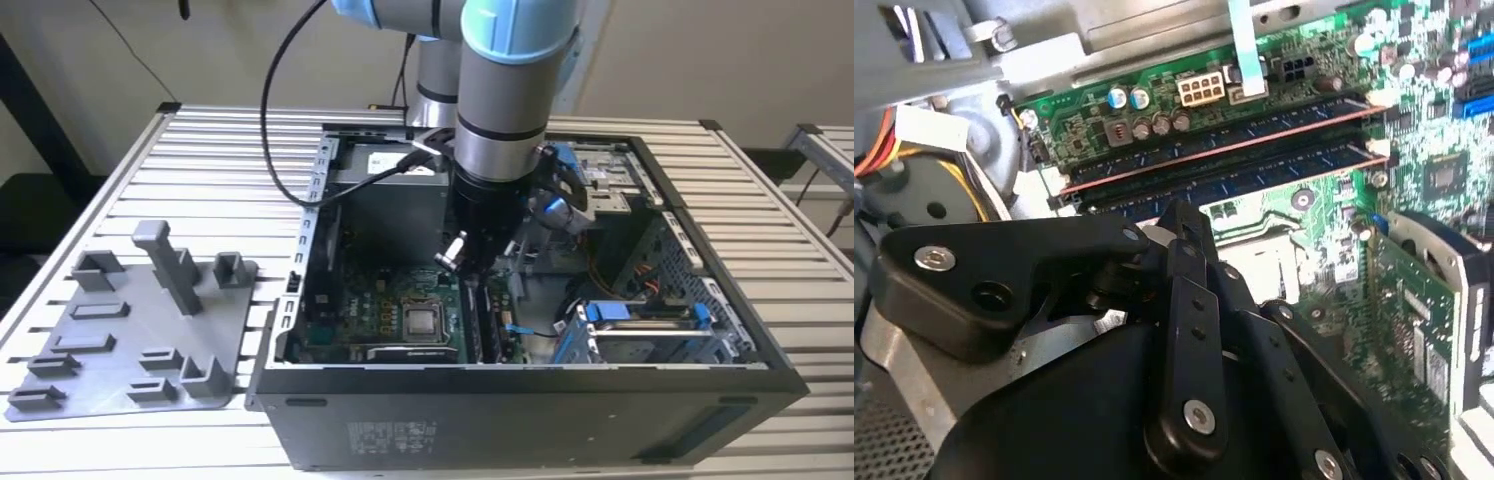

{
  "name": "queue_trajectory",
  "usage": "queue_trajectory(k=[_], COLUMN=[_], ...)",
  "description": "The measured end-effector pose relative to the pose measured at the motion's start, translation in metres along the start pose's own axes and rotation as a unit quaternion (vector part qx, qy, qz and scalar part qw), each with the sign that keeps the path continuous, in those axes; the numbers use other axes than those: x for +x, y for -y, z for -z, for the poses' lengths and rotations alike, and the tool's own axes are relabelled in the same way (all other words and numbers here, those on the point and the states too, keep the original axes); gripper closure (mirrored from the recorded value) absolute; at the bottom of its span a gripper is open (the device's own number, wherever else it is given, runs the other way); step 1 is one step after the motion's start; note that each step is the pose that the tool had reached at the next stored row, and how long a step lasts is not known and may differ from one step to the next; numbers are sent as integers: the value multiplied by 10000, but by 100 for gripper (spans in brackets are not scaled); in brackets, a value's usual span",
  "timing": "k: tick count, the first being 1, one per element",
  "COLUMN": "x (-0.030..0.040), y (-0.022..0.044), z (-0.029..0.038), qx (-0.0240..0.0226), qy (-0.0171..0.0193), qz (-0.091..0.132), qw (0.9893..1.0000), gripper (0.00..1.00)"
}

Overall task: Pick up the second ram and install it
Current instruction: 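Press down the second ram until it locks into place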

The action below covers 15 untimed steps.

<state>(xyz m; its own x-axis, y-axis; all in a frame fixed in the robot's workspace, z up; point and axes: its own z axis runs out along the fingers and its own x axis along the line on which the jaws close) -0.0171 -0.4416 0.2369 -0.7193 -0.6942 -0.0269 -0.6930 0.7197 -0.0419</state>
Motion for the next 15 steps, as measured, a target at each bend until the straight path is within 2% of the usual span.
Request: queue_trajectory(k=[4, 8, 12, 15], x=[0, 0, 1, 2], y=[0, -1, -1, -2], z=[-1, -2, -3, -6], qx=[-6, -13, -21, -27], qy=[17, 31, 44, 53], qz=[338, 641, 928, 1154], qw=[9994, 9979, 9957, 9933], gripper=[89, 89, 89, 89])
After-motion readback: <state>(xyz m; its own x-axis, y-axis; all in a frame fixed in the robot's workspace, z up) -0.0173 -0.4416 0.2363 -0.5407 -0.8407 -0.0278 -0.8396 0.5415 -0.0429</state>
